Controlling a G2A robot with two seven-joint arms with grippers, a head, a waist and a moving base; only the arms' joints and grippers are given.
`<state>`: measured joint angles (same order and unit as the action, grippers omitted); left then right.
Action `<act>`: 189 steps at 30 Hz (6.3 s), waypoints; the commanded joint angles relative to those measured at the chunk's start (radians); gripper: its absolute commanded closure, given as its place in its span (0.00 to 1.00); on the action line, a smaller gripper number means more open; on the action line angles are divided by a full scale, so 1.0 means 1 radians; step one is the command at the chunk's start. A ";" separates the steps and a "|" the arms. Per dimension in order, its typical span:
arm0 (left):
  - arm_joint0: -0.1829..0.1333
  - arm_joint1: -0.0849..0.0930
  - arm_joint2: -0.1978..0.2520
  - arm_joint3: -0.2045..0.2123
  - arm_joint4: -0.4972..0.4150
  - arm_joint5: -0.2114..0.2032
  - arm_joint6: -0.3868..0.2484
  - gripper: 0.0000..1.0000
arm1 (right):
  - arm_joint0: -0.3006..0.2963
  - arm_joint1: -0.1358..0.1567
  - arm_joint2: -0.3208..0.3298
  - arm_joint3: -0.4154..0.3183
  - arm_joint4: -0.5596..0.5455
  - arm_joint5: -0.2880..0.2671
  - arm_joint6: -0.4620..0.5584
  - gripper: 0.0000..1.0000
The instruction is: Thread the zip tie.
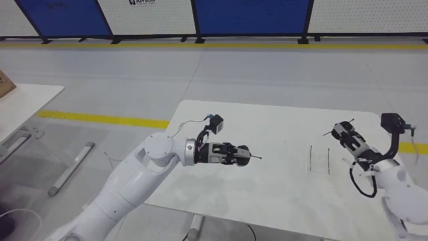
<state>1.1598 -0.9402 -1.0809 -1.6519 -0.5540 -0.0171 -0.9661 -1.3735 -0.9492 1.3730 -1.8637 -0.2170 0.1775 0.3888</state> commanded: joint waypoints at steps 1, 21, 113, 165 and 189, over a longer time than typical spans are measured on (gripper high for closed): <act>0.000 0.000 0.000 0.000 0.000 0.000 0.000 1.00 | 0.000 0.000 0.000 0.000 0.000 0.000 0.000 1.00; 0.010 -0.003 -0.003 -0.019 0.102 -0.035 0.154 1.00 | -0.040 -0.014 -0.026 -0.045 0.024 -0.045 -0.104 1.00; -0.102 0.008 -0.056 0.140 -0.094 -0.040 -0.228 1.00 | -0.026 -0.105 -0.358 -0.056 -0.104 -0.050 -0.420 1.00; -0.131 -0.006 -0.013 0.192 -0.008 -0.138 -0.115 1.00 | -0.054 -0.149 -0.434 -0.073 -0.083 -0.136 -0.532 1.00; -0.140 -0.021 0.039 0.163 0.120 -0.182 0.059 1.00 | -0.042 -0.205 -0.513 -0.103 -0.270 0.077 -0.737 1.00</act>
<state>1.0206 -0.9605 -1.0459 -1.4902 -0.4400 -0.1980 -0.9123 -1.4151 -1.1538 0.8600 -1.9664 -0.4867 0.2548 -0.3487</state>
